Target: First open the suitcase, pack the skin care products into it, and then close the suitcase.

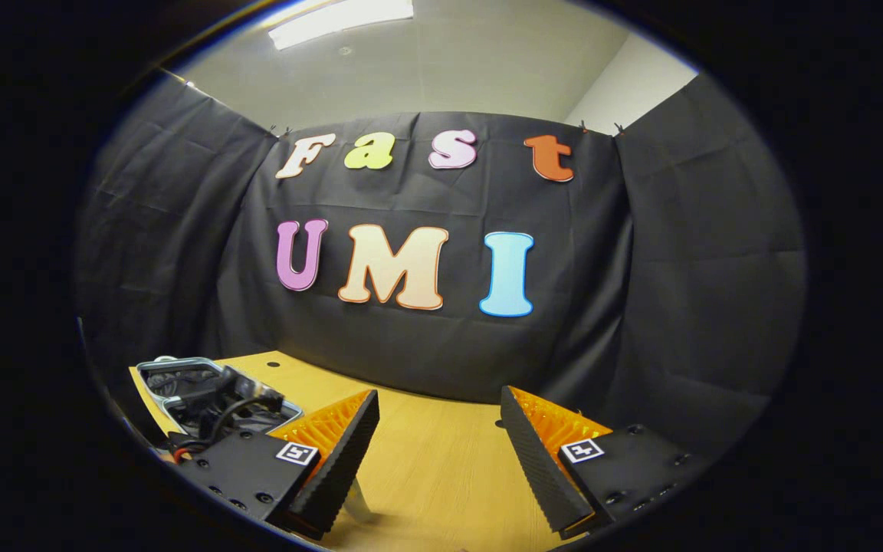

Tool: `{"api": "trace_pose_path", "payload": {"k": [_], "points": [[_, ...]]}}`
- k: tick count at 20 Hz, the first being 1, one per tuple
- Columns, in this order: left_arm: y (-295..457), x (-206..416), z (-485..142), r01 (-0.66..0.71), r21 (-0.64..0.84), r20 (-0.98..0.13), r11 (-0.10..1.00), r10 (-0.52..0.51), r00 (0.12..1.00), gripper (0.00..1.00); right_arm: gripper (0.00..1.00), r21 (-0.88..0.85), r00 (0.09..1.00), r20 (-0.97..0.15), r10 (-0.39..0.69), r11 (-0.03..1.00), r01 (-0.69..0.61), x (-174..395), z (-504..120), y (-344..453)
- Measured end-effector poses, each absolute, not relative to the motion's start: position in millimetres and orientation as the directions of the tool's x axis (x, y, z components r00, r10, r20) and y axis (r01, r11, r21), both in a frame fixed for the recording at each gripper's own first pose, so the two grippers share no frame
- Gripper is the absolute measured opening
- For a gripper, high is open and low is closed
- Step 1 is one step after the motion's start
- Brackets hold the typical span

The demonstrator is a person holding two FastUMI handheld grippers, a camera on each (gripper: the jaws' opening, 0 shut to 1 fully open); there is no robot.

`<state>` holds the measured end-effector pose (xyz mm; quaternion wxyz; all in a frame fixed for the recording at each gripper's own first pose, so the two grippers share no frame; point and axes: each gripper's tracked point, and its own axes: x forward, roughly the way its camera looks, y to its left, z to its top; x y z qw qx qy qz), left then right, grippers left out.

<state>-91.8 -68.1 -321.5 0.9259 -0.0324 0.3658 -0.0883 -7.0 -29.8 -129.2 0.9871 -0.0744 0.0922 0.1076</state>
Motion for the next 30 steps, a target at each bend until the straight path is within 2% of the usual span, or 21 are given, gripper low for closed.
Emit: {"api": "trace_pose_path", "payload": {"k": [1,2,3,4,5,9,17,23,30], "points": [[-69,-90,-327,0.139,-0.126,-0.677,0.982,-0.187,0.711,0.6,0.99,-0.13,0.957,-0.204,0.206,0.963,-0.235,-8,-132,-28],[-69,-88,-332,0.138,-0.124,-0.682,0.983,-0.185,0.707,0.54,0.99,-0.131,0.954,-0.21,0.213,0.961,-0.243,-8,-135,-25],[-68,-87,-336,0.138,-0.12,-0.689,0.983,-0.182,0.702,0.36,0.99,-0.128,0.951,-0.215,0.222,0.959,-0.253,-10,-138,-23],[-66,-88,-338,0.135,-0.115,-0.696,0.984,-0.177,0.696,0.34,0.99,-0.122,0.948,-0.22,0.231,0.957,-0.262,-10,-141,-20],[-67,-84,-338,0.135,-0.119,-0.693,0.984,-0.18,0.699,0.18,0.99,-0.117,0.944,-0.227,0.24,0.955,-0.271,-11,-145,-17],[-62,-80,-327,0.149,-0.125,-0.695,0.981,-0.194,0.692,0.14,0.99,-0.078,0.922,-0.272,0.277,0.948,-0.308,-14,-169,-4],[-49,-80,-266,0.152,-0.106,-0.662,0.983,-0.184,0.727,0.13,0.99,-0.023,0.858,-0.385,0.341,0.925,-0.378,-23,-244,25],[-29,-85,-227,0.099,-0.119,-0.643,0.988,-0.153,0.75,0.13,0.99,-0.014,0.77,-0.513,0.38,0.893,-0.45,-44,-325,42],[12,-100,-205,-0.008,-0.118,-0.642,0.993,-0.07,0.763,0.13,0.99,0.01,0.668,-0.659,0.346,0.892,-0.452,-61,-410,39]]}}
